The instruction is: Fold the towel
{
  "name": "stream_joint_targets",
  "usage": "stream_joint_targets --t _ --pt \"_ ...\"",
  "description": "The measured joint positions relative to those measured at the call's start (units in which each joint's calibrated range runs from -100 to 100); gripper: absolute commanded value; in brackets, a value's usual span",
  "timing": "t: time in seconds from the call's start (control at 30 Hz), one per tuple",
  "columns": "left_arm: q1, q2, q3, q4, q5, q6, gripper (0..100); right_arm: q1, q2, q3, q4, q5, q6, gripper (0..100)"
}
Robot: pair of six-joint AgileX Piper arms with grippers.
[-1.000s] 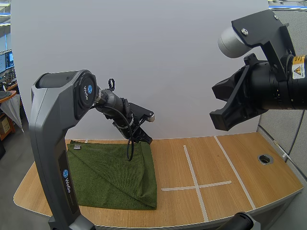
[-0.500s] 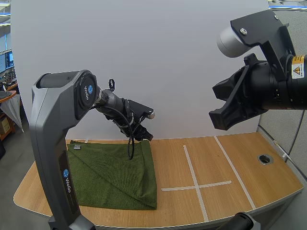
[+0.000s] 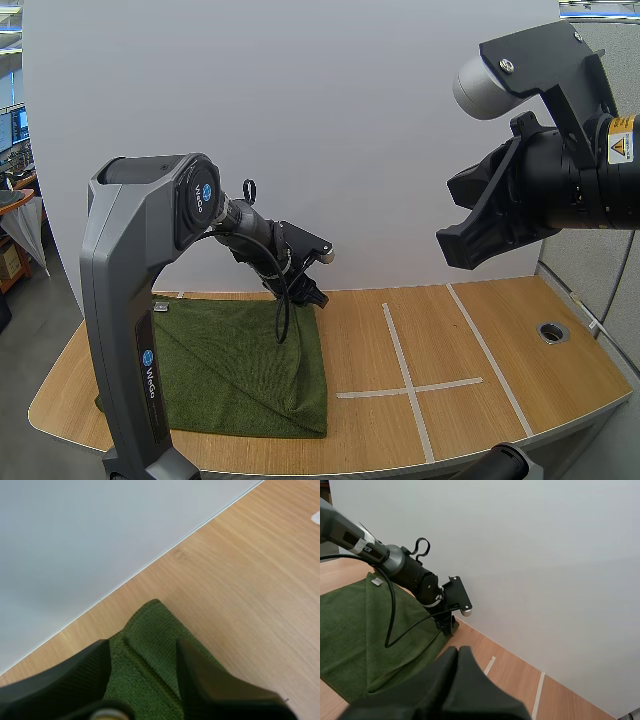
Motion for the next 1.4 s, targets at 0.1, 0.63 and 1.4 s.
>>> stream_joint_targets --t 0.1,0.63,1.4 --pt "0.53 0.00 0.00 0.40 0.00 0.00 77 0.00 0.00 0.00 0.00 0.00 0.00 0" --pt "1.39 1.96 0.00 0.49 -3.12 0.00 77 0.00 0.00 0.00 0.00 0.00 0.00 0" --pt "1.39 3.80 0.00 0.91 -3.14 -0.09 27 0.00 0.00 0.00 0.00 0.00 0.00 0"
